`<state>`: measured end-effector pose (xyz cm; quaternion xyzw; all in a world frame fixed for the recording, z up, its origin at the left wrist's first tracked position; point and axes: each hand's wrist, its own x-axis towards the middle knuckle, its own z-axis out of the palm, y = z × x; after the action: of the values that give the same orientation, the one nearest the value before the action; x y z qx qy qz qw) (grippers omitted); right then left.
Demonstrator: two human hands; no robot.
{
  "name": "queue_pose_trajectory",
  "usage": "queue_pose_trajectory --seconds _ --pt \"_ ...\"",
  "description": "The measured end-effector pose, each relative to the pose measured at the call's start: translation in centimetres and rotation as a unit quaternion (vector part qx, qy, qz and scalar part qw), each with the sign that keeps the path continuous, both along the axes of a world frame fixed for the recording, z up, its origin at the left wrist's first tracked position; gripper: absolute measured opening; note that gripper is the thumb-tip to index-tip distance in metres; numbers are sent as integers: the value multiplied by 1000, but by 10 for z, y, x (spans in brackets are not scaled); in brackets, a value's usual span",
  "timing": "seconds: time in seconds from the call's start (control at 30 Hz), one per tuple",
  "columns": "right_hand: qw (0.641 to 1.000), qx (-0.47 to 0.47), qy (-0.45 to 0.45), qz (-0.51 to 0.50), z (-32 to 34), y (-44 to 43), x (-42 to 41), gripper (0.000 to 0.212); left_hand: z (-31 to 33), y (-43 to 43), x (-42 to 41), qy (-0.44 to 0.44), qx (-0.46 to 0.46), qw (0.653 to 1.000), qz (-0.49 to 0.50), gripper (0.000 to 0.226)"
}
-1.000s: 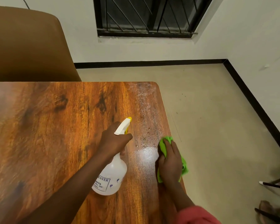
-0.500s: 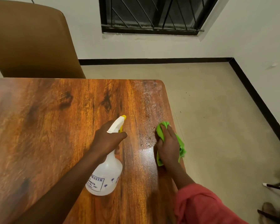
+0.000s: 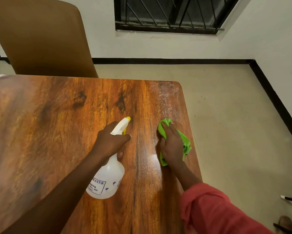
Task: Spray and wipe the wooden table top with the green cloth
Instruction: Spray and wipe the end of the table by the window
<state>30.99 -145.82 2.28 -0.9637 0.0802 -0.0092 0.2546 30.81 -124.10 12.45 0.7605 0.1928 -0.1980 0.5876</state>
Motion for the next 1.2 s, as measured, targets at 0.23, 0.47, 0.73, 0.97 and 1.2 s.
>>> queue_pose_trajectory --seconds 0.23,0.47,0.73,0.97,1.2 --pt "1000 2 -6 -17 2 -14 -16 58 -7 12 3 -8 -16 999 27 39" --pt "995 10 -15 100 0 54 -17 55 -17 25 -4 13 -3 999 42 38" --pt "995 -38 -47 85 1 23 -56 57 -8 32 2 12 -12 999 38 49" --pt "997 -25 -41 59 -3 71 -19 60 -12 32 -4 21 -10 999 40 41" --pt "989 -40 -54 132 -4 46 -57 59 -11 8 6 8 -41 998 39 50"
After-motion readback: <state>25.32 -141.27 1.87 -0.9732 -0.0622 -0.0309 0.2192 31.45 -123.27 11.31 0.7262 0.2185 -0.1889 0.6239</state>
